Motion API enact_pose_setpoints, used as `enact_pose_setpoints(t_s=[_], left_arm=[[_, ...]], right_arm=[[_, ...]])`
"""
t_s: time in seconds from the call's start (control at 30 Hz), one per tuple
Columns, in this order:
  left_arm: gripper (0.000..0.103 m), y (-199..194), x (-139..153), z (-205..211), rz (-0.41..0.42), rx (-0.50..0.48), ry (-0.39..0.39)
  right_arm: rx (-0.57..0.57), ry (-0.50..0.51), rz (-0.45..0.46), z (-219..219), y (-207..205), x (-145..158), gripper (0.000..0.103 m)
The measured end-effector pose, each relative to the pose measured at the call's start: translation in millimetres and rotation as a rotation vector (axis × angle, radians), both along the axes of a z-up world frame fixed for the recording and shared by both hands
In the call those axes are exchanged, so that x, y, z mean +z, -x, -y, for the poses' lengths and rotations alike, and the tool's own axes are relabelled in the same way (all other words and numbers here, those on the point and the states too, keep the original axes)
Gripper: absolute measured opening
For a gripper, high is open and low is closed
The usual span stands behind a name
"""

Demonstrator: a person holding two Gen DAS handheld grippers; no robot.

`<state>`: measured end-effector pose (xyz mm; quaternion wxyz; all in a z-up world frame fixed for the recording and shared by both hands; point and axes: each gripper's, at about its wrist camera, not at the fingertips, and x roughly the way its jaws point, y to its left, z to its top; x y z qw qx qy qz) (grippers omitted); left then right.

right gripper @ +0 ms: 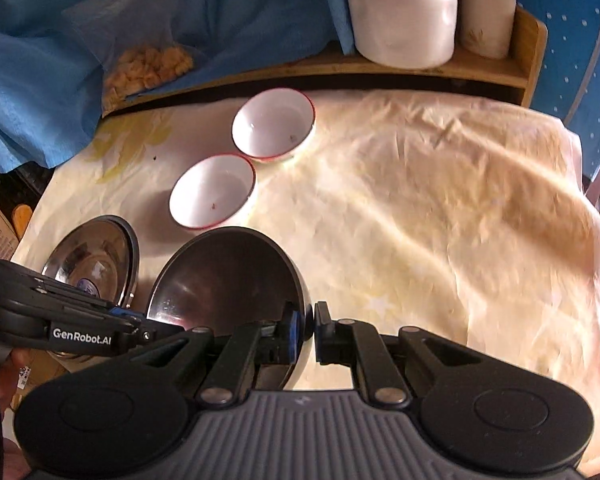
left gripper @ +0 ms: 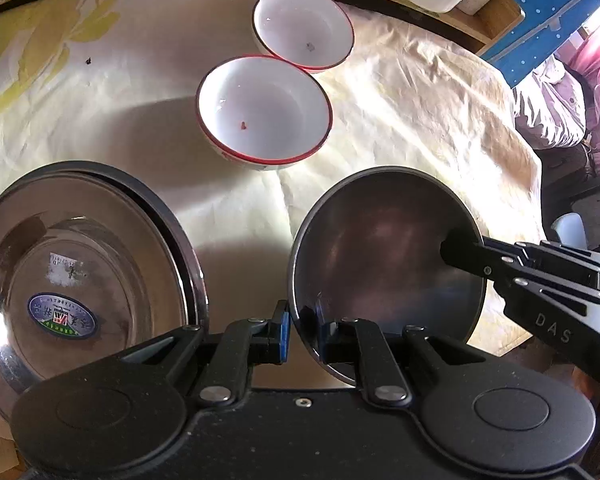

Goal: Organize plates and bowls
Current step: 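Carry the steel bowl beside the plate stack with the left tool while the right tool holds it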

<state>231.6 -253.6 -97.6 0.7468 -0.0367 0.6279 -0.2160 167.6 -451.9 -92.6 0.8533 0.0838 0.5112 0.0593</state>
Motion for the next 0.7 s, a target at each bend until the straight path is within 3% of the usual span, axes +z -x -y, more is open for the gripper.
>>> enact_pose_setpoints(t_s=[0.7], left_arm=[[0.013, 2.1, 9.4, -4.1, 0.025, 0.067, -0.033]], right_arm=[[0.005, -0.046, 0.005, -0.3, -3.3, -6.2, 0.010]])
